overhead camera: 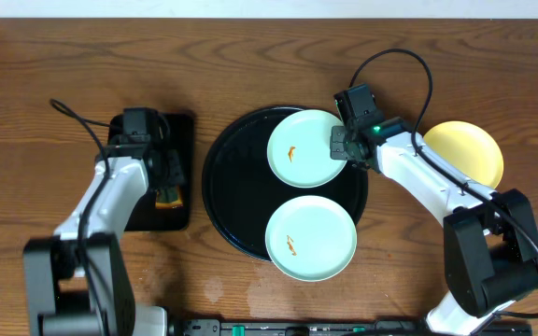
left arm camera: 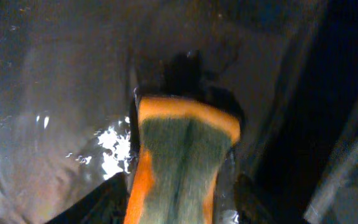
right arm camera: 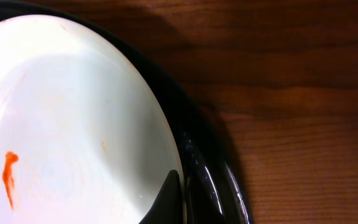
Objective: Clean dirty plates on tray and stack at the side
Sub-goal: 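Grasp the sponge again with the left gripper from the small tray, then scrub the upper green plate with the sponge in the left gripper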
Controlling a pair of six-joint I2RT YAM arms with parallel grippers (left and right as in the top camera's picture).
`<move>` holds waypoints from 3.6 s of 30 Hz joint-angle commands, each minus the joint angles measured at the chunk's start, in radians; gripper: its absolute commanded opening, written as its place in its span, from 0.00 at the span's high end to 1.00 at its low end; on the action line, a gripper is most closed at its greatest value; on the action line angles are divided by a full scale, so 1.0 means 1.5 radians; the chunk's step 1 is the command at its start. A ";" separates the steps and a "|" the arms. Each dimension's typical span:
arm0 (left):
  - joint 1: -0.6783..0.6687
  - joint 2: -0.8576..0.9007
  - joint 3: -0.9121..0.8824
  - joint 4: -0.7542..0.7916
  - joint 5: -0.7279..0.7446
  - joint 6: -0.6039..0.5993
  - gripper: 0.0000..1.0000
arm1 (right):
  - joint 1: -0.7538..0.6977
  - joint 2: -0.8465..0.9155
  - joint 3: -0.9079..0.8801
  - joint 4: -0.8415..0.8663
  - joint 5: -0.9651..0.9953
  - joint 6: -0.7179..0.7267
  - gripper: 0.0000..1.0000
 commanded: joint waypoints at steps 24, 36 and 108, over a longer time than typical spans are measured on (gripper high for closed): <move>0.001 -0.009 0.049 -0.085 0.033 -0.014 0.93 | 0.001 0.004 0.003 0.007 0.007 -0.059 0.99; -0.109 -0.069 0.117 0.004 0.269 -0.115 0.93 | 0.001 0.004 0.003 0.004 -0.001 -0.045 0.99; -0.397 0.233 0.117 0.230 -0.237 -0.118 0.92 | -0.033 0.140 -0.005 0.038 -0.085 -0.109 0.99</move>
